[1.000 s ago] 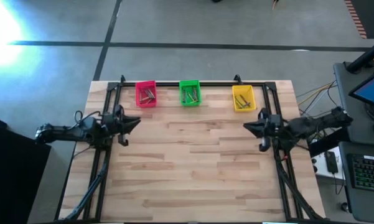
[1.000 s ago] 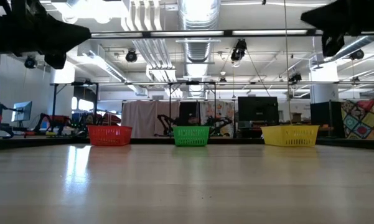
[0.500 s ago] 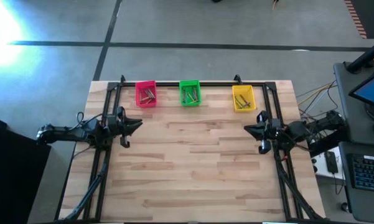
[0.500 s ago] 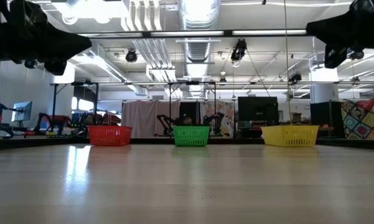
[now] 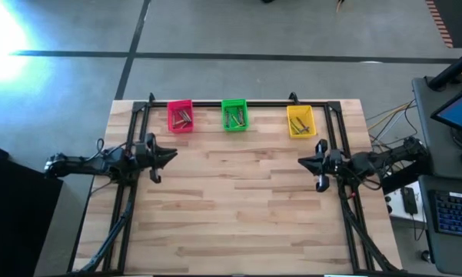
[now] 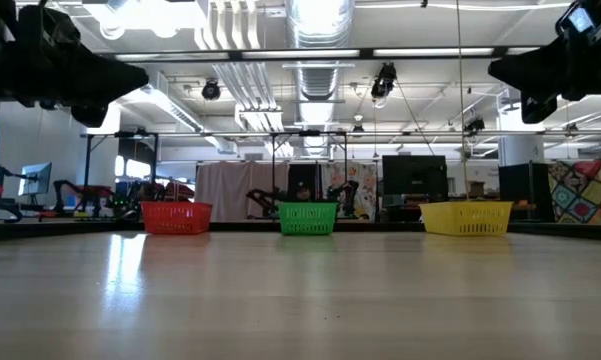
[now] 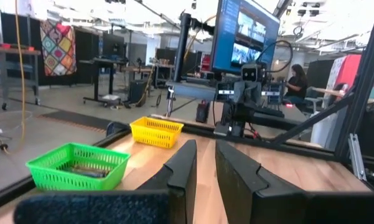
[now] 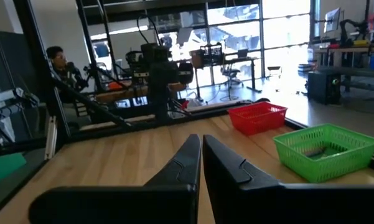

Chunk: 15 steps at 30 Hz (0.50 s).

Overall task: Sort crayons
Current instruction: Return to Home Position

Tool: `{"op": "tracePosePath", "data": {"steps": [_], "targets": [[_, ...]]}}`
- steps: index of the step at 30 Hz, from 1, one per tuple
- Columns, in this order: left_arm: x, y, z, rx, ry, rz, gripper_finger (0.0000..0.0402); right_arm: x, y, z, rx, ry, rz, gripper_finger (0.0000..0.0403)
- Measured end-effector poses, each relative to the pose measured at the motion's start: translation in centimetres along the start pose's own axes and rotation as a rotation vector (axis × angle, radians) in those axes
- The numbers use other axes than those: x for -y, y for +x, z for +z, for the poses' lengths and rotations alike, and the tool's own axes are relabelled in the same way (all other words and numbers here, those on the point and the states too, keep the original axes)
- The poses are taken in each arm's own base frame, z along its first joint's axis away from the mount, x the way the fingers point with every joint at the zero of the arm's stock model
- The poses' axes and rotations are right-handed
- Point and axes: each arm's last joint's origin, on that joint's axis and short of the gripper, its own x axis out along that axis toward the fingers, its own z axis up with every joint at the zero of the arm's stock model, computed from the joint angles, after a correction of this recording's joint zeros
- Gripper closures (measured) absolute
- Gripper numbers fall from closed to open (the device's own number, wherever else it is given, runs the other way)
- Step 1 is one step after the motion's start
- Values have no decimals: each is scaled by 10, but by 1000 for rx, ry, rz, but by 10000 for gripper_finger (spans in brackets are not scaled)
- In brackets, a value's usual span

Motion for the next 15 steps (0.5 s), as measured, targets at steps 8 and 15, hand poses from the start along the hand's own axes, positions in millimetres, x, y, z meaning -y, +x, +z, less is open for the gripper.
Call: {"op": "tracePosePath", "data": {"steps": [8, 15], "targets": [[0, 2, -5, -48, 18, 4, 358, 0, 0, -2, -20, -2, -2, 392], [0, 3, -6, -71, 26, 6, 358, 0, 0, -2, -20, -2, -2, 392]]}}
